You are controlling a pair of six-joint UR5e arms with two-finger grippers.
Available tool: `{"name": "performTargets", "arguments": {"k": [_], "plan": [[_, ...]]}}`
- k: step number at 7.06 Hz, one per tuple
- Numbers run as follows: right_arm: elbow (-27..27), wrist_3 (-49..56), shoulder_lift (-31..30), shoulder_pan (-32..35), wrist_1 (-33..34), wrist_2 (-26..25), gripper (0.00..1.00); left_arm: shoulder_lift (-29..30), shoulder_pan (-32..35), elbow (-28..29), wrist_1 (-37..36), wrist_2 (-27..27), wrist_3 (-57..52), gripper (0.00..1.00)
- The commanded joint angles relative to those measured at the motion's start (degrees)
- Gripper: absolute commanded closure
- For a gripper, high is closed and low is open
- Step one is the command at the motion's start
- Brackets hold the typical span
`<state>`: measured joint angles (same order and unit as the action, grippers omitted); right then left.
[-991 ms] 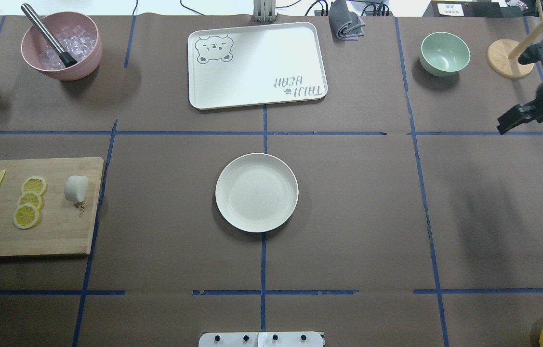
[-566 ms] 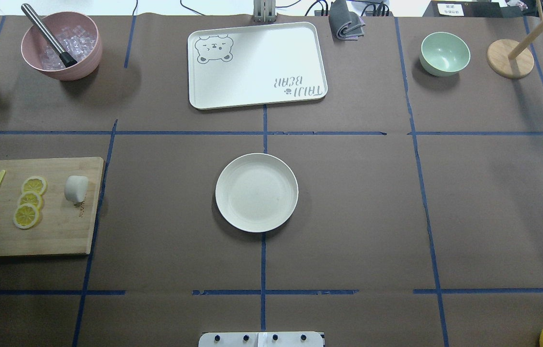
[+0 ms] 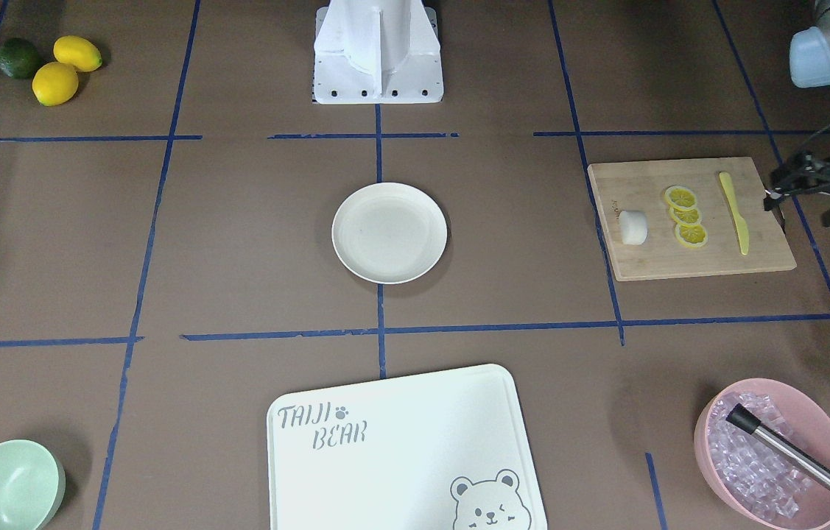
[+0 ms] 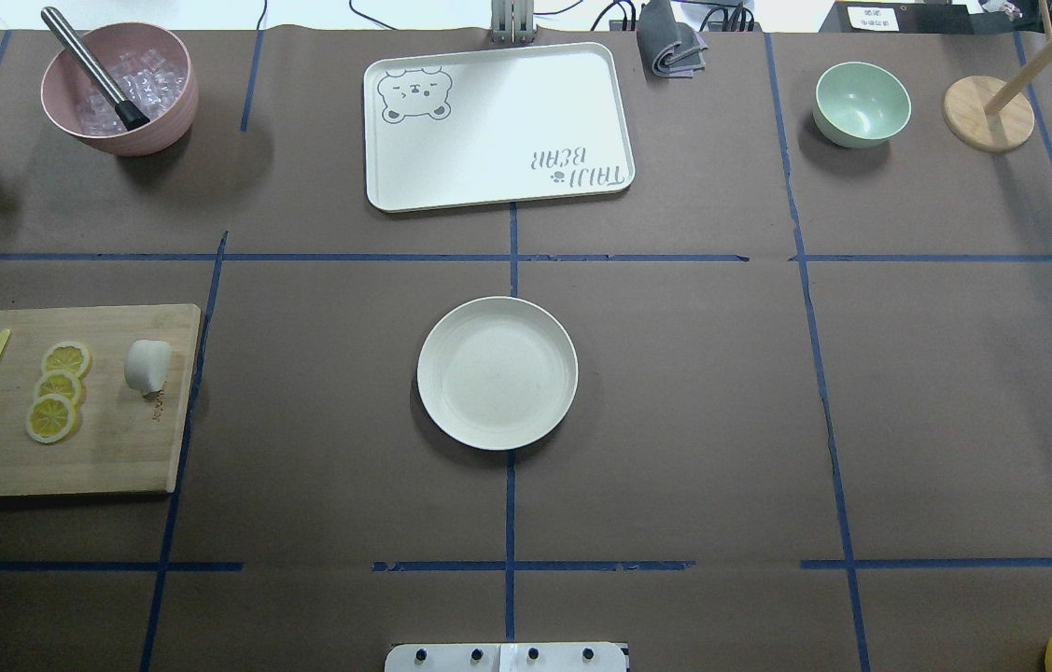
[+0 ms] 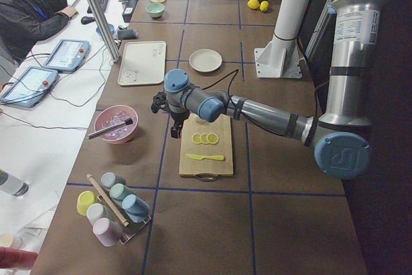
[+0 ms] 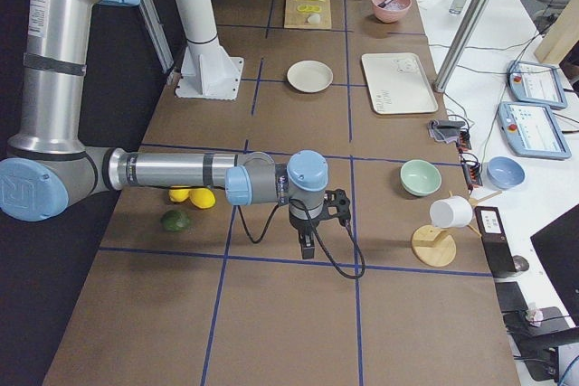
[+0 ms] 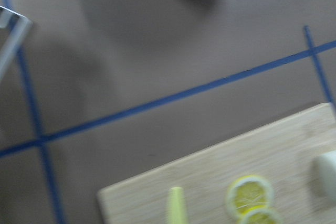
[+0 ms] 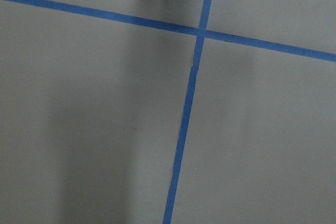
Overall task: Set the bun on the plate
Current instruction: 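Reach the left gripper down to the white bun on the cutting board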
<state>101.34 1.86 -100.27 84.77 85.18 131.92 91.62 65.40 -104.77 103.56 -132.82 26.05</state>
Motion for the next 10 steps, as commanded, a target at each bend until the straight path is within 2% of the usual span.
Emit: {"name": "performTargets", "arguments": {"k": [1, 3, 6, 7, 8, 9, 10], "plan": [[-0.09, -0.01, 0.07, 0.04, -0.01, 0.09, 0.0, 2.59, -12.79, -2.64, 1.81, 9.29, 18.37, 0.0], [-0.27, 0.08, 0.34, 0.04, -0.01, 0.09, 0.0, 4.01, -16.27, 2.27, 7.94, 10.21, 21.06, 0.0], [-0.44, 0.08, 0.34, 0.04, -0.01, 0.09, 0.0, 5.23, -19.26, 6.15, 9.03, 10.83, 21.06, 0.0], [-0.44, 0.08, 0.34, -0.04, -0.01, 0.0, 0.0, 5.24, -19.78, 6.24, 8.94, 11.0, 21.06, 0.05], [-0.53, 0.16, 0.34, 0.04, -0.01, 0.0, 0.0, 5.15, -20.05, 6.33, 8.86, 11.44, 21.23, 0.43], [-0.27, 0.08, 0.34, 0.04, -0.01, 0.09, 0.0, 5.15, -20.05, 6.25, 8.77, 11.44, 21.24, 0.63], [-0.18, 0.08, 0.25, 0.04, -0.01, 0.09, 0.0, 5.15, -20.05, 6.16, 8.77, 11.53, 21.24, 0.69]]}}
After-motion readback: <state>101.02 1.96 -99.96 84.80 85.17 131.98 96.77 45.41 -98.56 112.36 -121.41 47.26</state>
